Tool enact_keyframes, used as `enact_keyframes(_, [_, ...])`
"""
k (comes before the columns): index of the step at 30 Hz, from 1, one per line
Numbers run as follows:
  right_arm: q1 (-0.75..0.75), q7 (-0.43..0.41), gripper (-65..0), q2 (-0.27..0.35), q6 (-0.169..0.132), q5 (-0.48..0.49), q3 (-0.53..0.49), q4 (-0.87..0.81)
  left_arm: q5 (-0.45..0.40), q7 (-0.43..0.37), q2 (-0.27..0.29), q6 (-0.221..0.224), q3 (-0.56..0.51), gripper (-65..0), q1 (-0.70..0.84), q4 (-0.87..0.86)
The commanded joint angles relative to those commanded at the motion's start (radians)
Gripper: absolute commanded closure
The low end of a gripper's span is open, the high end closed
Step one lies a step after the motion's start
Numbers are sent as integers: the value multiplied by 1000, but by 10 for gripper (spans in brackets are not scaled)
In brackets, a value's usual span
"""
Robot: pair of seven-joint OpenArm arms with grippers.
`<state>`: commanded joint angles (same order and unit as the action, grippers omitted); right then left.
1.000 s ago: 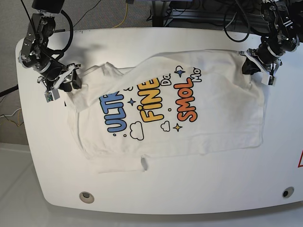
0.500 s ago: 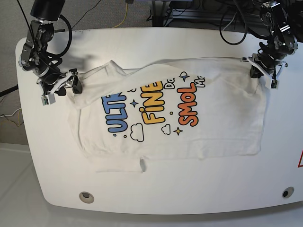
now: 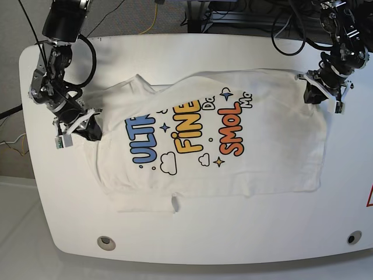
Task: Fold the T-shirt properly
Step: 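Stretch the shoulder edges apart with both grippers to flatten the shirt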
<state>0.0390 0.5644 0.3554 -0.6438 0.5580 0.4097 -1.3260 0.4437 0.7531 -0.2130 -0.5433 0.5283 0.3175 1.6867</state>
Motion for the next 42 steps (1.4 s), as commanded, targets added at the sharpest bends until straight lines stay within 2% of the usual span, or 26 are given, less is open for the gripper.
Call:
enact_keyframes(1, [24,-48,-37,8,-1,2,6,20,7,9,0,-2,1,-43,4,6])
enact_keyframes(5, [32,-23,-30,19,-5,6,6,22,7,18,0,-7,3,-34,10,8])
enact_keyframes(9, [33,54,-11,34,-9,3,4,14,5,37,1,-8,11,-28,15,11])
enact_keyframes(13, [29,197,0,60,-12,-12,-7,-1,4,82,2,-4,16,-1,9,16])
enact_keyframes(17, [28,242,0,59,-14,-13,-7,-3,3,92,3,-5,15,0,9,17])
enact_keyframes(23, [15,272,0,41,-17,-9,-2,-3,2,93,2,-5,7,0,5,25])
enact_keyframes(29, [14,308,0,-1,-17,-12,-3,-46,-6,84,-1,-1,8,-12,7,21])
enact_keyframes(35, [45,313,0,-38,0,-14,-9,-124,-7,78,-6,0,19,-25,8,25])
enact_keyframes(37, [81,287,-80,-51,20,-19,-9,-165,-15,80,-9,1,22,-46,5,23])
enact_keyframes(42, [118,263,-190,-43,44,-19,-10,-204,-17,78,-10,3,28,-73,3,26])
